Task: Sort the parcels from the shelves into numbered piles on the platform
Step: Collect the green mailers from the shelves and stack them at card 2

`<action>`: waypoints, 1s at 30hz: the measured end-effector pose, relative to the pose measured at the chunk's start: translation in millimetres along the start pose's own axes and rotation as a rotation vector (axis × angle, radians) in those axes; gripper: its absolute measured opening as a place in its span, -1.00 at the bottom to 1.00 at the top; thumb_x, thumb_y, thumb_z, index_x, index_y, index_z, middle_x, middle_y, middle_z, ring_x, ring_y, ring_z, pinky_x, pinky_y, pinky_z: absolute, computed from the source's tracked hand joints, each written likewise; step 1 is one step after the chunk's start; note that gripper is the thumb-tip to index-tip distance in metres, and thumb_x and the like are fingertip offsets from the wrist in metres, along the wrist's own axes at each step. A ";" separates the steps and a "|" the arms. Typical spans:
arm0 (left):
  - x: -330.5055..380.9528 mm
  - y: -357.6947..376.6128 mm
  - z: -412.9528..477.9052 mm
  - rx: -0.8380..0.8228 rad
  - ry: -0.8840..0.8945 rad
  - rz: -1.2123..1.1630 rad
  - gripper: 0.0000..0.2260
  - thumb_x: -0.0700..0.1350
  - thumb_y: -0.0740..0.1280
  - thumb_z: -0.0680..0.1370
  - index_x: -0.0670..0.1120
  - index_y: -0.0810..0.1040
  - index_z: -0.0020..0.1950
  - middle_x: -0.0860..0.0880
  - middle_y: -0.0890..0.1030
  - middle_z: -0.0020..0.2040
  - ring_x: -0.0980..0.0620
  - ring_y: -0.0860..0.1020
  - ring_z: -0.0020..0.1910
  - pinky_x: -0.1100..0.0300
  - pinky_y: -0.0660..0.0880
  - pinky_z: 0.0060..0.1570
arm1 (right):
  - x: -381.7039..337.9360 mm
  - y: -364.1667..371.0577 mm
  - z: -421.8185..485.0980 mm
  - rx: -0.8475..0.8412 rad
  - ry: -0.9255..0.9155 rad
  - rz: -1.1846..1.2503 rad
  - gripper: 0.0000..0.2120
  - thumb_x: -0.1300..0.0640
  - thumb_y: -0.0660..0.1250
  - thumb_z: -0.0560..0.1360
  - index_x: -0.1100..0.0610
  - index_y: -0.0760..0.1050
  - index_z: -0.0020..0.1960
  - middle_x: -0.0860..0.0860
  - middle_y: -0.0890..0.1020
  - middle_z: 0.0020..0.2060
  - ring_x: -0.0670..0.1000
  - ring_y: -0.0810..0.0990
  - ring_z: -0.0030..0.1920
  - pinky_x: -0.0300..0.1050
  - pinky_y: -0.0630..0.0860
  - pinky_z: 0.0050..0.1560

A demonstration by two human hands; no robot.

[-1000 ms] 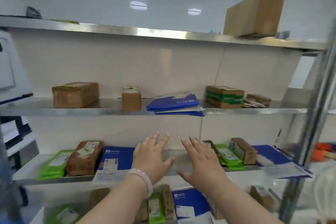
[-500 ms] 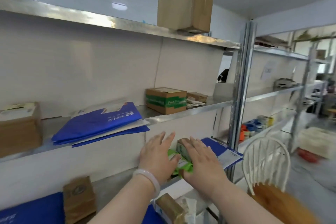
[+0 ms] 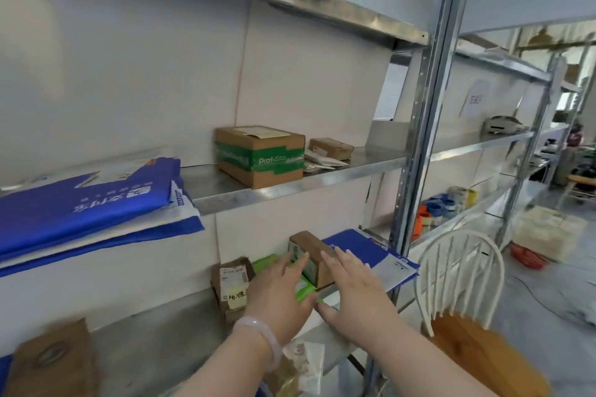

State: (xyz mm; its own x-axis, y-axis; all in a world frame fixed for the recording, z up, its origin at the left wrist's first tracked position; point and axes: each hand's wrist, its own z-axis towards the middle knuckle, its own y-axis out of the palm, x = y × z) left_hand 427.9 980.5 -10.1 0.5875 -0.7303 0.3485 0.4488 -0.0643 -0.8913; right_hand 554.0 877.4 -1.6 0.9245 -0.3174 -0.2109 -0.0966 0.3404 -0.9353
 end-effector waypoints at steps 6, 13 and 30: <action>-21.2 33.8 26.1 -0.002 -0.191 0.029 -0.38 0.21 0.23 0.52 0.18 0.09 0.54 0.08 0.14 0.55 0.03 0.14 0.50 0.10 0.15 0.46 | 27.3 29.5 55.6 -0.044 -0.223 0.004 -0.21 -0.27 0.23 0.45 -0.07 -0.01 0.56 -0.02 0.08 0.55 0.01 0.01 0.55 -0.01 -0.07 0.50; -62.4 10.9 -21.3 0.120 -0.513 0.178 -0.42 0.17 0.18 0.56 0.23 0.02 0.53 0.12 0.08 0.56 0.04 0.11 0.52 0.08 0.09 0.44 | -9.2 64.2 82.9 -0.249 -0.533 0.039 -0.13 -0.27 0.26 0.40 -0.13 -0.10 0.56 -0.09 -0.01 0.56 -0.01 -0.06 0.56 0.00 -0.06 0.54; -155.8 -65.6 -203.9 0.192 -0.845 0.329 -0.40 0.21 0.24 0.52 0.10 0.17 0.52 0.03 0.16 0.54 -0.01 0.14 0.50 0.07 0.13 0.45 | -213.5 110.7 17.2 -0.418 -0.880 0.186 -0.14 -0.30 0.24 0.46 -0.12 -0.16 0.56 -0.11 -0.11 0.56 -0.07 -0.15 0.55 -0.07 -0.14 0.53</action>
State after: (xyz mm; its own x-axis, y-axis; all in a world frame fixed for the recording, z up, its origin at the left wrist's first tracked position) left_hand 169.6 959.8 -65.1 0.9670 0.0516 0.2496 0.2320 0.2275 -0.9458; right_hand 352.2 998.1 -55.2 0.8096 0.5373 -0.2364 -0.2334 -0.0748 -0.9695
